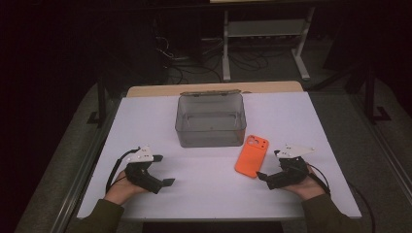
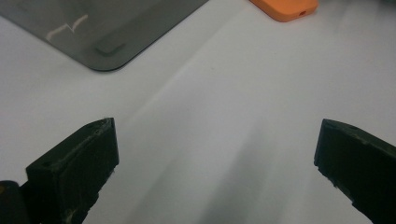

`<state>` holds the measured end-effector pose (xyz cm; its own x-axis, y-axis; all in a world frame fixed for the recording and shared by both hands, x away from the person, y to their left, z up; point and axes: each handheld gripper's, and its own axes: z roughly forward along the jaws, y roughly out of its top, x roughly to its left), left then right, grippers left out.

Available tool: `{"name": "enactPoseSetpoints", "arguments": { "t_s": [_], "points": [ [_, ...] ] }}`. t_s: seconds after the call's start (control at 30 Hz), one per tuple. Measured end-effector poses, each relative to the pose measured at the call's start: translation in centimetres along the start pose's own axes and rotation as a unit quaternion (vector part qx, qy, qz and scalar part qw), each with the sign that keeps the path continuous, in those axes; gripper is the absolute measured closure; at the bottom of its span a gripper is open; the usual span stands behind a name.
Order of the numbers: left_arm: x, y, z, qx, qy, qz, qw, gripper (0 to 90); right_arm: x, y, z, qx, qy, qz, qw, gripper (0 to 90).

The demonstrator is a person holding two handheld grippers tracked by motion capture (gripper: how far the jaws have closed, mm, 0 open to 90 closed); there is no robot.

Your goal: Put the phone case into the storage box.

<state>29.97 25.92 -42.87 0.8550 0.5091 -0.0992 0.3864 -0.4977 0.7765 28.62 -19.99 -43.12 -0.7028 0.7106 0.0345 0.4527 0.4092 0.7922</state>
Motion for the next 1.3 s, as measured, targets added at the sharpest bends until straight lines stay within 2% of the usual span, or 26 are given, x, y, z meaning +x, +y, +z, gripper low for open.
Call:
{"name": "enactPoseSetpoints", "arguments": {
  "t_s": [0.4, 0.7, 0.8, 1.1, 1.23, 1.3],
  "points": [
    [0.0, 0.0, 0.1, 0.0, 0.001, 0.0, 1.0, 0.0, -0.7, 1.0, 0.7, 0.01, -0.006, 0.01, 0.9999, 0.0],
    [-0.1, 0.0, 0.1, 0.001, 0.002, 0.001, 1.0, 0.0, -2.4, 2.6, 1.4, 0.009, -0.018, 0.022, 0.9996, 5.0],
    [-0.1, 0.0, 0.1, 0.001, 0.002, 0.0, 1.0, 0.0, -2.9, 3.2, 1.5, 0.009, -0.019, 0.03, 0.9993, 8.5],
    [-0.1, -0.1, 0.2, 0.002, 0.001, 0.0, 1.0, 0.0, -4.3, 4.8, 2.3, 0.018, -0.033, 0.033, 0.9988, 20.3],
    [0.0, -0.1, 0.1, 0.001, 0.001, 0.0, 1.0, 0.0, -4.9, 5.4, 2.8, 0.025, -0.038, 0.039, 0.9982, 28.1],
    [-0.1, -0.1, 0.1, 0.001, 0.001, 0.0, 1.0, 0.0, -5.1, 5.7, 3.0, 0.029, -0.031, 0.042, 0.9982, 35.1]
  ]
}}
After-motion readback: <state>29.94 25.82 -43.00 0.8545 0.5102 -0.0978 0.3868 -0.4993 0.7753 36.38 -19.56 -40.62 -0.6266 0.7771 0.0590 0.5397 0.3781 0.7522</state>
